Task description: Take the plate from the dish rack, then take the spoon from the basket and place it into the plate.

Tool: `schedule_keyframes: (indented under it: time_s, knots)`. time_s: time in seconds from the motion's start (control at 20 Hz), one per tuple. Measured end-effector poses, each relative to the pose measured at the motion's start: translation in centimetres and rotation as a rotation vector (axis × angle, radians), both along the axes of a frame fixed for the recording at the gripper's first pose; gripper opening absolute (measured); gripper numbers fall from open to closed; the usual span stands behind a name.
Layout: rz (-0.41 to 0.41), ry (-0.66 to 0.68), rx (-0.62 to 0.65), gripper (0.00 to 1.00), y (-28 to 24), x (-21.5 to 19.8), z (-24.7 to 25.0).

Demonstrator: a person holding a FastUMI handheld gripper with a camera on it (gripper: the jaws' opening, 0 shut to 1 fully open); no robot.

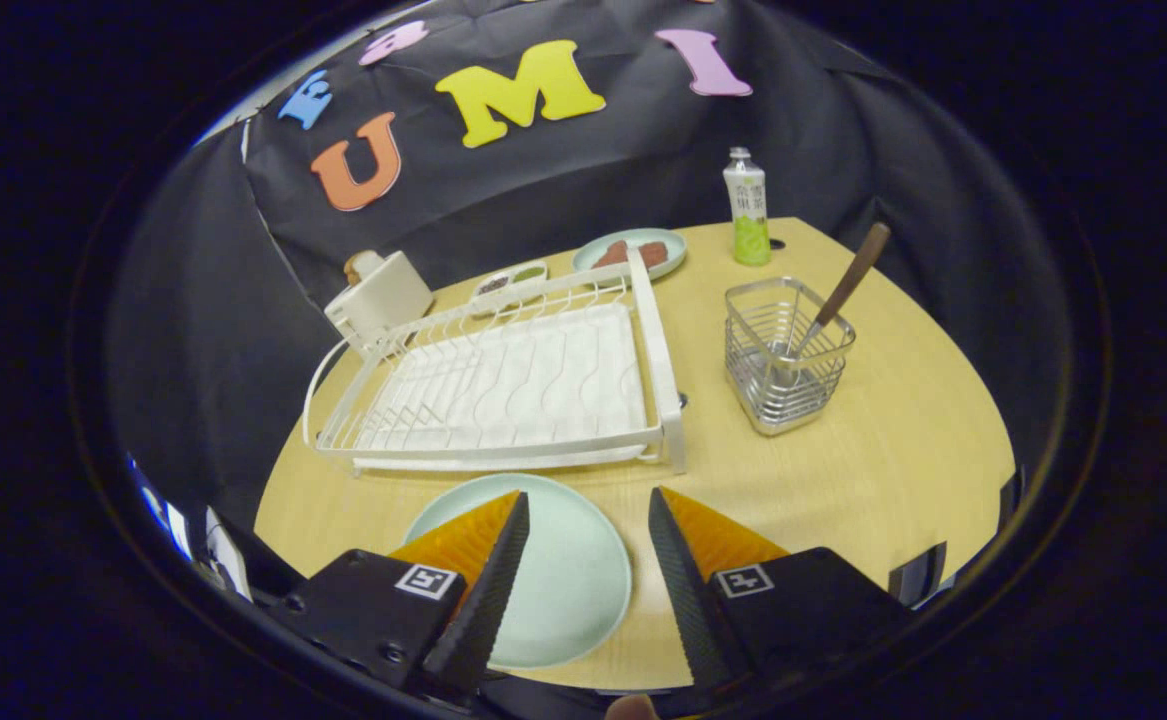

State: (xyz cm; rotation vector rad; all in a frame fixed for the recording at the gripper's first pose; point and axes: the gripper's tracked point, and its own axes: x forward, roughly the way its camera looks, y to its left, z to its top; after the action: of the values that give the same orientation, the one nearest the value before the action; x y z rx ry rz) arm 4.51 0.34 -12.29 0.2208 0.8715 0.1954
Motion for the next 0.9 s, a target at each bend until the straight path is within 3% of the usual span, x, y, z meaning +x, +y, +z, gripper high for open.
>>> schedule_keyframes:
  time_s: [0.25,0.55,0.9]
  knots:
    - [-0.035,-0.172,-0.054,0.92,-2.5,-0.6,2.1]
    - [-0.11,-0.474,-0.198,1.0,-8.1,-2.3,4.5]
    - [-0.174,-0.581,-0.212,1.0,-13.1,-2.3,3.7]
